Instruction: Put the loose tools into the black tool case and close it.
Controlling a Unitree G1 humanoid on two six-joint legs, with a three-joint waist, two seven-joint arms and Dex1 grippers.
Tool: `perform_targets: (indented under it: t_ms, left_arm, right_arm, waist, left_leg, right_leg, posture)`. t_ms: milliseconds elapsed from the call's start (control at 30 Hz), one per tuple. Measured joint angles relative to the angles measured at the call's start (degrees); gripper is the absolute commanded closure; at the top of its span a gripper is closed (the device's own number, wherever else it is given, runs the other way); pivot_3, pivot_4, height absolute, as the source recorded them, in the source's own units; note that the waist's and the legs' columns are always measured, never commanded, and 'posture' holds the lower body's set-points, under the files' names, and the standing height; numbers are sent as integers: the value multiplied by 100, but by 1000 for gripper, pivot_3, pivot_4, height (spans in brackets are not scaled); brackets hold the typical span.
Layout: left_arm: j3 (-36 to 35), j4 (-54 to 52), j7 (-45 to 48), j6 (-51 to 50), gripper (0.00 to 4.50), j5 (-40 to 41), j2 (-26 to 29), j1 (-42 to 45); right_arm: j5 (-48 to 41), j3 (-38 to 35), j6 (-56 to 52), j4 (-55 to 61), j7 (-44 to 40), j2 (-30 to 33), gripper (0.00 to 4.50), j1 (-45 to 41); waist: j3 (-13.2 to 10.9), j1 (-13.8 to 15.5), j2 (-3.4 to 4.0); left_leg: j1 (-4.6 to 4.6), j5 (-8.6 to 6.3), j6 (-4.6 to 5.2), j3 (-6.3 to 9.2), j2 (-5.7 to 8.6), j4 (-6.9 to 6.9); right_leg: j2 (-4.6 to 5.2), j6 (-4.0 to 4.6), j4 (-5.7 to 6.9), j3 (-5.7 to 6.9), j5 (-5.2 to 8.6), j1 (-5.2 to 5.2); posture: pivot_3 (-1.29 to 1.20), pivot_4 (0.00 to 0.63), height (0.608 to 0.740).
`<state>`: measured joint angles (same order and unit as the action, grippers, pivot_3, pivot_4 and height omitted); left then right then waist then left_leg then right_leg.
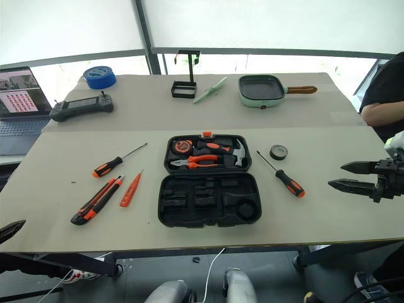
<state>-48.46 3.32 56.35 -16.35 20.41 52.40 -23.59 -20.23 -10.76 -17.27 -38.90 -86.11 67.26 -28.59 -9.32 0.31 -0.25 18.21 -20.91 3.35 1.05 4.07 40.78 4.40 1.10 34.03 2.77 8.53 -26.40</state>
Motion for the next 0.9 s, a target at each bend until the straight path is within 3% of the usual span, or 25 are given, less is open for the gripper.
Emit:
perform_targets:
  t_ms: [233,367,567,733,900]
  left_arm:
    - [57,154,-118,-16,0,-114,1,115]
    - [624,-141,-156,-475,0,0,130,664]
    - [2176,12,-89,-1034,0,-70,785,2609]
    - [3611,1030,-58,-1132,0,-568,716,4213]
    - [4740,2548,-50,-648,0,-1382,269,5681]
  right_arm:
    - [139,-7,467,-356,57,-22,16,61]
    - [10,-134,372,247,131,-184,16,183]
    - [-951,-434,-686,3013,419,-440,16,610]
    - [-1504,-444,-1293,4534,924,-782,16,785]
    - [-1949,-307,-1694,5641,1406,-1050,16,678]
  waist:
    - [0,8,0]
    - [0,25,0]
    - [2,33,4]
    - [-2,12,-2]
    - [-3,22,-7]
  left_leg:
    - [0,0,0,-2,0,1]
    - [0,-2,-5,1,0,3]
    - [1,3,-9,14,1,2]
    - [15,4,-7,12,10,9]
    - [21,4,-7,12,13,17]
  right_leg:
    - [1,0,0,-1,0,1]
    - [1,1,7,-1,-1,2]
    - [-5,6,5,7,-5,-1]
    - [-5,2,6,17,-8,-11]
    - [-7,2,5,42,-9,-13]
  posture:
    - [0,150,740]
    - [0,150,740]
    - [0,150,740]
    - [0,150,740]
    - [0,150,740]
